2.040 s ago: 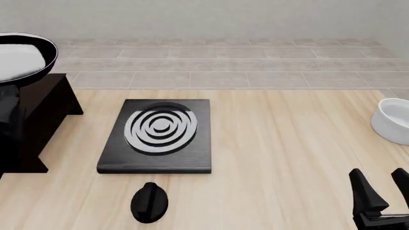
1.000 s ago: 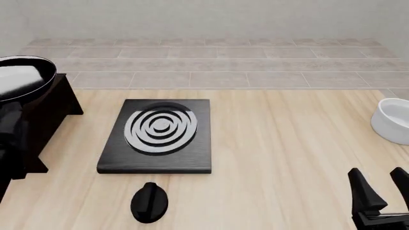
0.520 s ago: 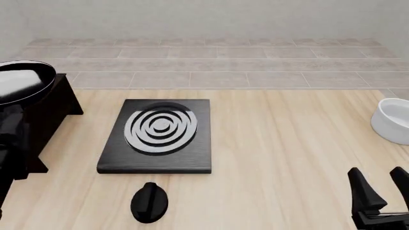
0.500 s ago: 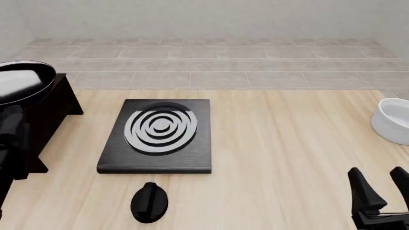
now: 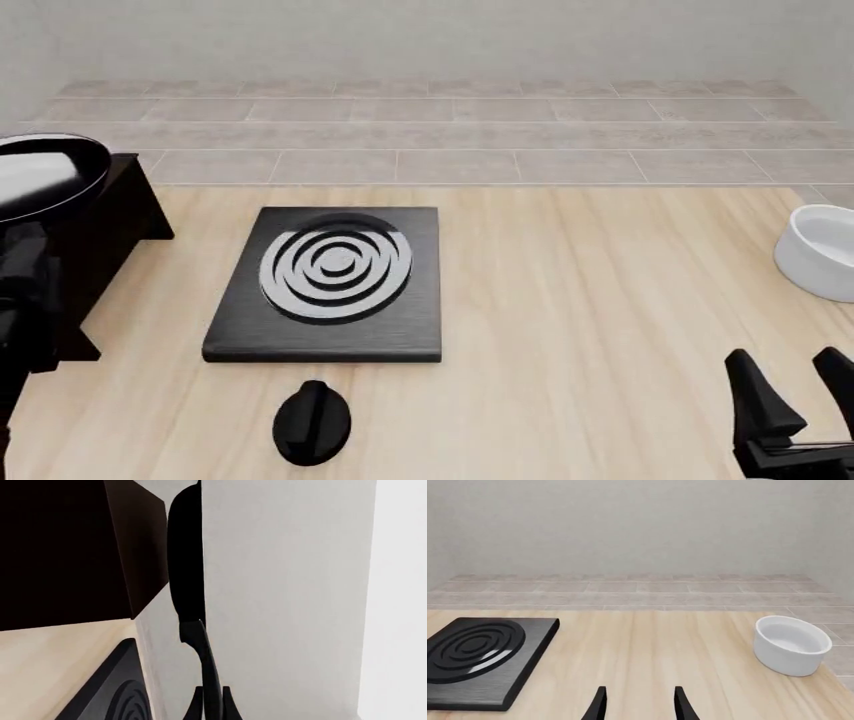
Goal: Put the frying pan on top of the cabinet.
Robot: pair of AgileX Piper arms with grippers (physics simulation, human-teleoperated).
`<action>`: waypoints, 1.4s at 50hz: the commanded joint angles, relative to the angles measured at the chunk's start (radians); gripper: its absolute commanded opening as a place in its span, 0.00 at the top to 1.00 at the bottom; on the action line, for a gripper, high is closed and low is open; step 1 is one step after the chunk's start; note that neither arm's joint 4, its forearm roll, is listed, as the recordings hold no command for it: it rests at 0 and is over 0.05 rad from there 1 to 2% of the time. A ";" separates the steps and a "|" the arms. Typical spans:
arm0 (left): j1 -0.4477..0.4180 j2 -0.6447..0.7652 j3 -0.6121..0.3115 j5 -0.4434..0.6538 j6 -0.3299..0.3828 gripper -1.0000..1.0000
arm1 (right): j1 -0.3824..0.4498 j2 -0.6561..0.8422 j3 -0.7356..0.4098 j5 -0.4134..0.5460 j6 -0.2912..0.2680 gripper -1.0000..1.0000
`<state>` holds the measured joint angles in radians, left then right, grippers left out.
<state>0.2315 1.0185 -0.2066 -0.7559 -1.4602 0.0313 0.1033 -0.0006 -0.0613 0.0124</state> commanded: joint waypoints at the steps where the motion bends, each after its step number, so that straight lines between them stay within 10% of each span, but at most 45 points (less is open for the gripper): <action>1: 0.016 0.028 -0.023 -0.049 0.002 1.00 | 0.000 0.007 0.000 -0.005 -0.002 0.00; 70: 0.096 0.191 -0.027 -0.167 -0.021 1.00 | -0.001 0.030 0.000 -0.027 0.000 0.00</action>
<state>0.3231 1.2005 -0.2228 -0.8912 -1.4866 0.0296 0.1343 -0.0006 -0.0885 0.0135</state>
